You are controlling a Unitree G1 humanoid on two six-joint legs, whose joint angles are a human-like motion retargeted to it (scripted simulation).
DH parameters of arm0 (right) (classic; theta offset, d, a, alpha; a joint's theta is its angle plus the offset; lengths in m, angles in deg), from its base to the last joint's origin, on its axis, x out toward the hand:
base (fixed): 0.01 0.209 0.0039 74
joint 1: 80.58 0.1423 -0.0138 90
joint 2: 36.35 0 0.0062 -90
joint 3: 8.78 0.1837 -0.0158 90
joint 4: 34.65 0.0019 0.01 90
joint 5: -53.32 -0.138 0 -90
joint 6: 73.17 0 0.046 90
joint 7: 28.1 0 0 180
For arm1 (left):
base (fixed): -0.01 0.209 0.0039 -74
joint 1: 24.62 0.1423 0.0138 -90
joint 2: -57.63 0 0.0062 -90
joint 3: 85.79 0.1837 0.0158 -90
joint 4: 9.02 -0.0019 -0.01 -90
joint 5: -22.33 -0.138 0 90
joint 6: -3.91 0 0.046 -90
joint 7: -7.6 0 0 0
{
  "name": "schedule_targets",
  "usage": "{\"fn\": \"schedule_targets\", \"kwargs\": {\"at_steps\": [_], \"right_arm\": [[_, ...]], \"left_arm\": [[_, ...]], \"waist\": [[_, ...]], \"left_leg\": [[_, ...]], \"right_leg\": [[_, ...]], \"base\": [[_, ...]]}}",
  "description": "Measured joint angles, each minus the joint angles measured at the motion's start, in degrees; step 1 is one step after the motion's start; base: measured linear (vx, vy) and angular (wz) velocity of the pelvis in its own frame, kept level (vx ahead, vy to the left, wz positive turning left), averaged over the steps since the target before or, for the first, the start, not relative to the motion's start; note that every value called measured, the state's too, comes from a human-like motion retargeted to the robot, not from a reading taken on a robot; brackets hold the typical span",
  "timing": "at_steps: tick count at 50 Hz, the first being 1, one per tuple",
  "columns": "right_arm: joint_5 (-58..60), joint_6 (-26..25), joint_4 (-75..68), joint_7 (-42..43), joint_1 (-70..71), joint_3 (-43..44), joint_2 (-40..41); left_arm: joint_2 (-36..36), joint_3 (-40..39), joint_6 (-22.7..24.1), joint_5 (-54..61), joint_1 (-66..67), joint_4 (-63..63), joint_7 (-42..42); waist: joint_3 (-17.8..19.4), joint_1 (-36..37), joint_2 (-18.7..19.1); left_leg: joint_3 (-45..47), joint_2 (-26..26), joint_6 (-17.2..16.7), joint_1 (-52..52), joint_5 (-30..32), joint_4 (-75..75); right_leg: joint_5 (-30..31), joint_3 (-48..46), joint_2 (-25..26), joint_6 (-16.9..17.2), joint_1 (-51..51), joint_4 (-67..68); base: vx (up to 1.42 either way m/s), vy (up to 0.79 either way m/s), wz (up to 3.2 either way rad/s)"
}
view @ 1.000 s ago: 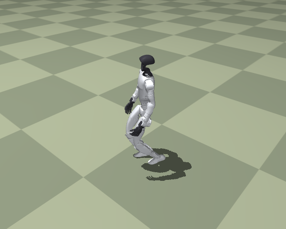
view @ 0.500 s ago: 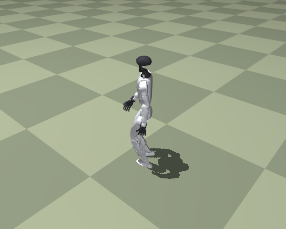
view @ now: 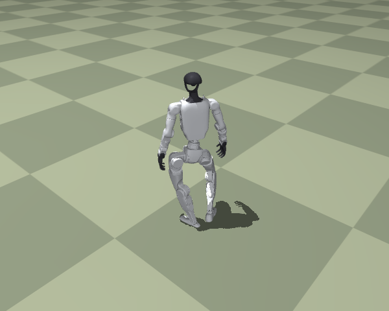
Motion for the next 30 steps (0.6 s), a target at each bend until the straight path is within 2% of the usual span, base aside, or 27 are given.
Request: {"fn": "schedule_targets", "kwargs": {"at_steps": [3, 5, 8, 10, 13, 15, 17, 20, 22, 26, 30], "right_arm": [[0.5, 0.2, -0.9, -0.5, 0.6, 1.5, -0.1], [0.6, 0.4, -1.5, -1.3, 1.8, 2.0, 0.0], [0.2, 0.6, -1.3, -1.9, 3.0, 1.7, 0.9], [-0.5, 0.7, -1.4, -2.3, 4.6, 0.9, 1.6], [-1.8, 0.6, -0.7, -2.2, 5.9, -0.5, 2.4], [-3.0, 0.2, -0.2, -2.2, 7.4, -1.6, 2.9], [-3.9, -0.2, 0.5, -2.1, 8.4, -2.5, 2.9], [-5.1, -0.8, 1.3, -2.3, 9.6, -3.7, 3.1], [-5.5, -1.3, 1.6, -2.6, 10.3, -4.5, 3.4], [-5.5, -2.1, 1.0, -3.3, 11.2, -5.7, 3.9], [-5.2, -2.6, -0.5, -3.8, 11.6, -6.4, 4.3]], "left_arm": [[2.5, 1.4, -0.5, -0.4, 0.8, -0.8, -1.6], [4.0, 1.9, -0.7, -0.3, 1.0, -1.8, -2.7], [5.7, 2.1, -1.1, 0.2, 2.2, -2.8, -3.4], [6.5, 1.4, -1.3, 0.7, 2.6, -3.4, -4.1], [7.2, 1.1, -1.5, 1.6, 3.5, -3.7, -4.3], [7.2, 0.7, -1.6, 2.1, 3.3, -3.6, -4.5], [7.2, 0.7, -1.7, 2.6, 3.2, -3.4, -4.2], [6.5, 0.7, -1.9, 3.3, 2.7, -2.7, -3.5], [5.5, 0.6, -2.1, 3.6, 2.1, -2.2, -2.9], [3.1, 0.8, -2.0, 3.5, 1.1, -1.2, -1.8], [1.1, 1.0, -1.8, 3.0, 0.4, -0.7, -1.3]], "waist": [[-0.3, -0.3, -0.7], [0.6, 0.5, 0.2], [1.0, -0.4, -0.6], [2.9, 0.5, 1.2], [5.1, 1.1, 2.6], [6.9, 3.3, 8.1], [7.9, 5.4, 11.7], [9.2, 7.7, 14.3], [9.9, 8.5, 14.5], [10.5, 8.9, 14.1], [10.8, 8.8, 13.9]], "left_leg": [[5.2, -1.8, 0.5, 3.1, 2.1, -5.3], [8.3, -2.3, 0.9, 6.7, 4.1, -10.8], [10.6, -1.9, 1.0, 7.6, 4.3, -8.5], [8.2, 4.1, 0.1, 5.2, 0.8, 3.4], [-1.3, 8.1, -0.2, -0.6, -3.9, 19.2], [-8.4, 15.3, -0.8, -7.2, -9.5, 33.5], [-16.1, 16.5, -1.3, -11.6, -11.4, 39.6], [-26.9, 13.0, -1.9, -15.5, -11.6, 42.1], [-33.1, 9.1, -2.3, -16.7, -10.3, 41.0], [-43.0, 2.7, -3.6, -16.9, -6.5, 37.5], [-46.6, 0.7, -4.1, -15.8, -4.5, 35.4]], "right_leg": [[1.2, -3.2, -4.1, 0.9, 1.3, -1.1], [1.7, -4.5, -2.0, 1.6, 3.3, -4.3], [-0.3, -2.0, 0.5, 2.3, 3.5, -8.0], [-0.3, -0.5, 6.9, 2.0, 5.9, -12.2], [0.5, 4.8, 14.3, 2.0, 6.8, -14.3], [2.9, 6.3, 25.3, 0.6, 8.2, -18.1], [5.6, 9.8, 33.4, 0.1, 8.4, -20.8], [9.2, 16.4, 41.8, 0.2, 8.3, -23.3], [10.9, 20.7, 45.2, 0.9, 8.3, -24.2], [13.6, 27.4, 49.6, 2.2, 8.7, -25.5], [15.1, 30.9, 51.9, 3.2, 9.4, -26.4]], "base": [[-0.01, -0.12, -2.17], [0.02, -0.16, -2.38], [0.04, -0.22, -2.21], [0.10, -0.24, -2.85], [0.09, -0.23, -2.95], [0.09, -0.17, -3.39], [0.10, -0.12, -3.43], [0.11, -0.07, -3.11], [0.10, -0.03, -2.62], [0.06, 0.00, -1.98], [0.03, 0.03, -1.09]]}}
